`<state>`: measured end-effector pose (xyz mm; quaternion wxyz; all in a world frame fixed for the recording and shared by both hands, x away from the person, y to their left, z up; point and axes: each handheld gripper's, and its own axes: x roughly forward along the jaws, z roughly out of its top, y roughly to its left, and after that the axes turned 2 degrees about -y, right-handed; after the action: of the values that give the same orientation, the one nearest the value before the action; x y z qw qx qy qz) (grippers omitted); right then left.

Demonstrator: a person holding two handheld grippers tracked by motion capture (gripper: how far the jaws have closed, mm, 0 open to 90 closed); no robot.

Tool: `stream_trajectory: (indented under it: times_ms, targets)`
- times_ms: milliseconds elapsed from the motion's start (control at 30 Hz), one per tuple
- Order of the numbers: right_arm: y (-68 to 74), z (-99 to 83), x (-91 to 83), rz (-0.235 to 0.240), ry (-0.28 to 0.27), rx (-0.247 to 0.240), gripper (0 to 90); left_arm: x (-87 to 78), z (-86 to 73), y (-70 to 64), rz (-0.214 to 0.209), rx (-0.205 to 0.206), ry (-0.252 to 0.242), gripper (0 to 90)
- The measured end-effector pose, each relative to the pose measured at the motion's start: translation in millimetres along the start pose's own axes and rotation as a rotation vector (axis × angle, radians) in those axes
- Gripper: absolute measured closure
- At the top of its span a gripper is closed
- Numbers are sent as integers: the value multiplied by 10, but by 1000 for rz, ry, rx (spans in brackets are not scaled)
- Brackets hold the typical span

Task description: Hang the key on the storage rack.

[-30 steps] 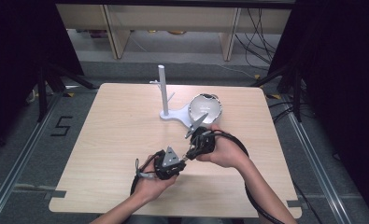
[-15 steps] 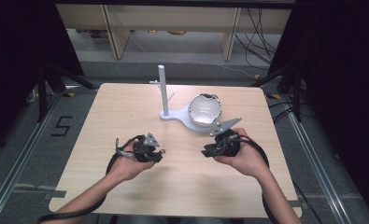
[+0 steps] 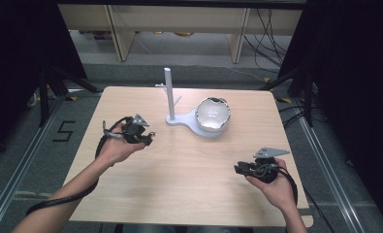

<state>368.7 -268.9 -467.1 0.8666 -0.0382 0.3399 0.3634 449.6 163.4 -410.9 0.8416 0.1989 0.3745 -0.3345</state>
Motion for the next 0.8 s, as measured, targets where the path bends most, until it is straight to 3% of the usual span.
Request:
stream_trajectory:
  times_ms: [33, 133, 167, 200, 233, 300, 333, 367, 400, 500, 533, 667, 700, 767, 800]
  targets:
    - [-41, -82, -44, -7, -49, 29, 721, -29, 20, 46, 31, 3, -3, 817]
    - [-60, -150, -79, -31, -72, 48, 718, -66, 43, 97, 48, 11, 0, 818]
    - [-60, -218, -100, -35, -76, 79, 714, -108, 64, 140, 62, 15, -1, 818]
    - [-85, -250, -109, -45, -85, 58, 714, -132, 74, 160, 69, 19, -2, 817]
    - [-67, -288, -108, -44, -97, 94, 714, -151, 87, 186, 83, 35, -15, 818]
    - [-68, -323, -104, -54, -118, 105, 714, -175, 99, 209, 87, 43, -13, 817]
    - [-67, -377, -114, -57, -128, 141, 712, -209, 122, 244, 99, 36, -27, 817]
    - [-99, -400, -101, -49, -145, 122, 709, -225, 136, 268, 104, 41, -30, 817]
    - [-83, -420, -112, -61, -141, 151, 708, -238, 150, 289, 108, 39, -32, 817]
    - [-121, -461, -100, -83, -162, 130, 705, -257, 184, 332, 116, 31, -41, 817]
    - [-79, -484, -120, -95, -146, 191, 699, -273, 224, 377, 128, 29, -52, 817]
    - [-118, -498, -94, -75, -178, 163, 674, -284, 278, 432, 138, 10, -63, 817]
    - [-133, -502, -59, -58, -189, 168, 673, -289, 301, 449, 145, 8, -67, 818]
    - [-127, -502, -47, -80, -188, 172, 674, -290, 339, 483, 150, -2, -77, 817]
    - [-94, -502, -56, -67, -184, 207, 674, -287, 361, 502, 150, -12, -86, 817]
